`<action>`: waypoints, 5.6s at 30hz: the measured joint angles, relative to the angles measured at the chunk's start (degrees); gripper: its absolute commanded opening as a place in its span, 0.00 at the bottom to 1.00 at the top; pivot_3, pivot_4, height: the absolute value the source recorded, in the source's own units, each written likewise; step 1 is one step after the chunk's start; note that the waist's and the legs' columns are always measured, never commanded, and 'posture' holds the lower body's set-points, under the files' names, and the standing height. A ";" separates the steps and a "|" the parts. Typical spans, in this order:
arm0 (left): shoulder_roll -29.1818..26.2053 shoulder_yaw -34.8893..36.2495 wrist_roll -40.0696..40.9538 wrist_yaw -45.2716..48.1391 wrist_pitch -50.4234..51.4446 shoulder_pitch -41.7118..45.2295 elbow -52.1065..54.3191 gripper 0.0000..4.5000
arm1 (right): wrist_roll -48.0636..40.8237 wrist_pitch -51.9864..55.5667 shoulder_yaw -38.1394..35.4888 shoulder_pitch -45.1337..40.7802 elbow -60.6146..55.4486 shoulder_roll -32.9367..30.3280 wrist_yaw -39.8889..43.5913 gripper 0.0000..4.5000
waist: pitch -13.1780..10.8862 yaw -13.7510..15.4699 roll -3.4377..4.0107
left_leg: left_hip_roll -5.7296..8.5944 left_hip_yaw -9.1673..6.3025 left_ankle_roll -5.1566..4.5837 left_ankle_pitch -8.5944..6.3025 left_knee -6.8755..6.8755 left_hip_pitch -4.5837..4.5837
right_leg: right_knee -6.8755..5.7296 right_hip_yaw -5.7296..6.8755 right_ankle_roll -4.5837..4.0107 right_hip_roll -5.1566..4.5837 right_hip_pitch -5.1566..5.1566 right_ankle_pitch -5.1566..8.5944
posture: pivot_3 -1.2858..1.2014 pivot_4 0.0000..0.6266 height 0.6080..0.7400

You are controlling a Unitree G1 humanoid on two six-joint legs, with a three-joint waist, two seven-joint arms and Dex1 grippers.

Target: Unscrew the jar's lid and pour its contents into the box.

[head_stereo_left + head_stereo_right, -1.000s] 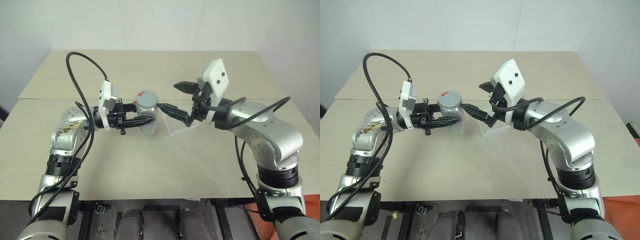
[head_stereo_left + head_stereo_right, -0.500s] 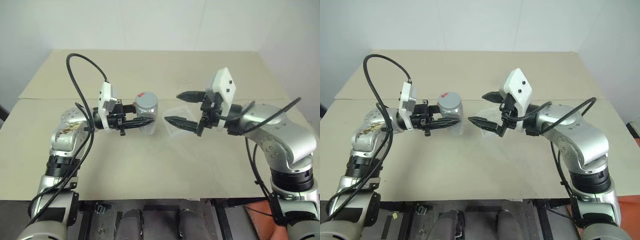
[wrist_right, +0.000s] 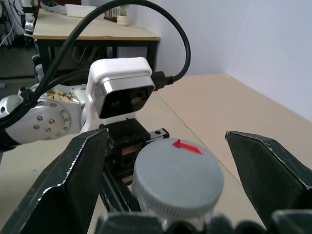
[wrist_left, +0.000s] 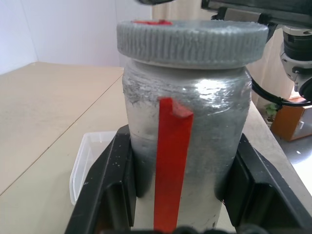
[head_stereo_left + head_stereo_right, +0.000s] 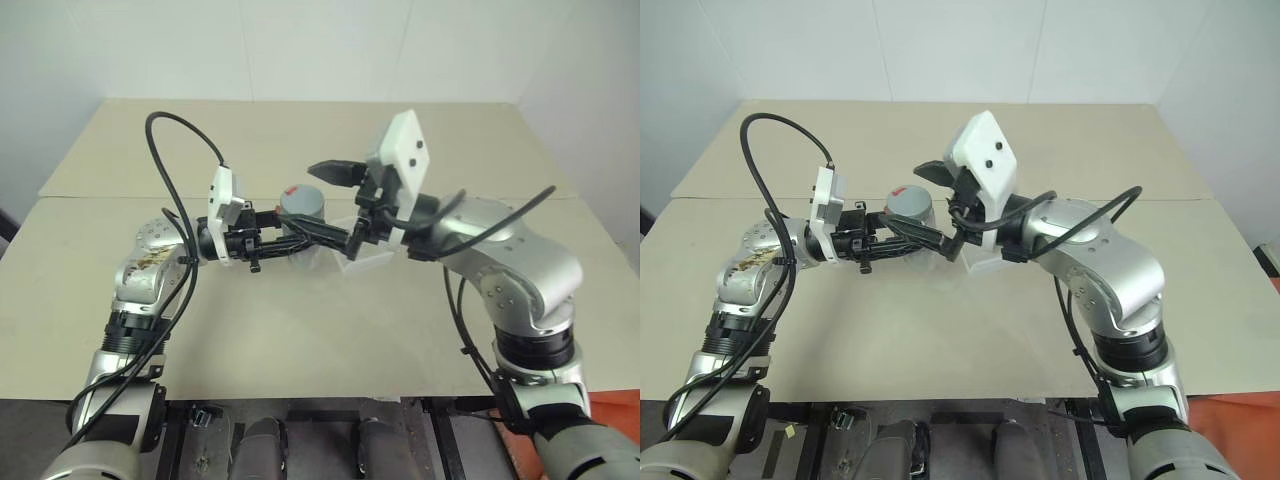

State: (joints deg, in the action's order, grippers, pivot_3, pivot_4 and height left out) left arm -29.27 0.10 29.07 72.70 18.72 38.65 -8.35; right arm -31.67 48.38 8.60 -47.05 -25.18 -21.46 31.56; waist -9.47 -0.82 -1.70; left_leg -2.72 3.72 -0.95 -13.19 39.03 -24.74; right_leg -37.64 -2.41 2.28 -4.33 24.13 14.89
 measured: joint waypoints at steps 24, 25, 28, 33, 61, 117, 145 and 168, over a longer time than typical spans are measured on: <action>-0.88 0.01 0.09 0.11 0.02 -0.33 0.15 0.43 | 2.22 -0.10 -0.56 1.68 0.97 -4.08 3.10 0.99 | 0.00 0.03 0.00 | 0.00 0.08 0.00 0.00 0.00 0.00 | 0.02 0.01 0.00 0.00 0.00 0.00 | 0.52 0.24 1.00; -0.88 0.01 0.09 0.13 0.02 -0.33 0.15 0.43 | 2.20 -0.10 -0.61 1.87 0.96 -4.19 3.24 0.99 | 0.00 0.02 0.00 | 0.00 0.08 0.00 0.00 0.00 0.00 | 0.02 0.00 0.00 0.00 0.00 0.00 | 0.52 0.24 1.00; -1.00 0.01 0.07 0.39 0.02 -0.33 0.14 0.43 | 2.03 -0.21 -0.79 2.71 0.94 -4.66 3.55 0.99 | 0.00 0.00 0.00 | 0.00 0.08 0.00 0.00 0.00 0.00 | 0.02 0.00 0.00 0.00 0.01 0.00 | 0.52 0.24 1.00; -1.25 0.01 0.07 0.75 0.02 -0.31 0.14 0.43 | 1.01 -0.79 -1.75 3.15 0.92 -5.77 5.63 0.99 | 0.00 0.02 0.00 | 0.00 0.08 0.00 0.00 0.00 0.00 | 0.03 0.00 0.00 0.00 -0.01 0.00 | 0.52 0.24 1.00; -1.45 -0.52 0.06 3.20 -0.25 0.39 -1.33 0.43 | -3.36 -2.64 -2.41 1.13 7.71 -0.40 9.36 0.99 | 0.00 0.11 0.00 | 0.00 0.10 0.00 0.00 0.00 0.00 | 0.00 0.01 0.00 0.00 -0.02 0.00 | 0.52 0.24 1.00; -3.11 -6.64 3.33 13.80 -0.02 -2.80 6.20 0.43 | -12.45 -4.71 -0.49 2.27 8.19 -10.39 30.27 0.61 | 0.00 0.09 0.00 | 0.00 0.08 0.00 0.00 0.02 0.01 | 0.11 0.01 0.00 0.01 -0.02 0.00 | 0.52 0.24 1.00; -2.60 5.36 -0.80 -5.38 -5.79 -1.34 -1.31 0.43 | 7.03 -10.58 -16.26 17.86 12.11 -10.13 -3.00 0.61 | 0.00 0.31 0.01 | 0.03 0.13 0.00 0.00 0.02 0.01 | 0.02 -0.01 0.00 -0.05 -0.03 0.00 | 0.52 0.24 1.00; 2.42 5.26 -7.13 -21.39 -8.35 -0.89 -1.61 0.43 | 18.94 -13.45 -12.64 26.43 21.69 -12.33 -4.64 0.99 | 0.00 0.10 0.01 | 0.08 0.15 0.02 0.01 0.01 0.04 | 0.20 -0.08 0.01 -0.05 -0.04 0.00 | 0.52 0.24 1.00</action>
State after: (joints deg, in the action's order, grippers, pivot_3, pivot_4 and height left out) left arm -26.85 5.36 21.93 51.31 10.38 37.75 -9.96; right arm -12.73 34.93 -4.04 -20.61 -3.49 -33.80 26.91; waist -9.46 -0.73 -1.69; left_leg -2.64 3.88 -0.93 -13.18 39.04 -24.70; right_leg -37.44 -2.49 2.29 -4.38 24.10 14.89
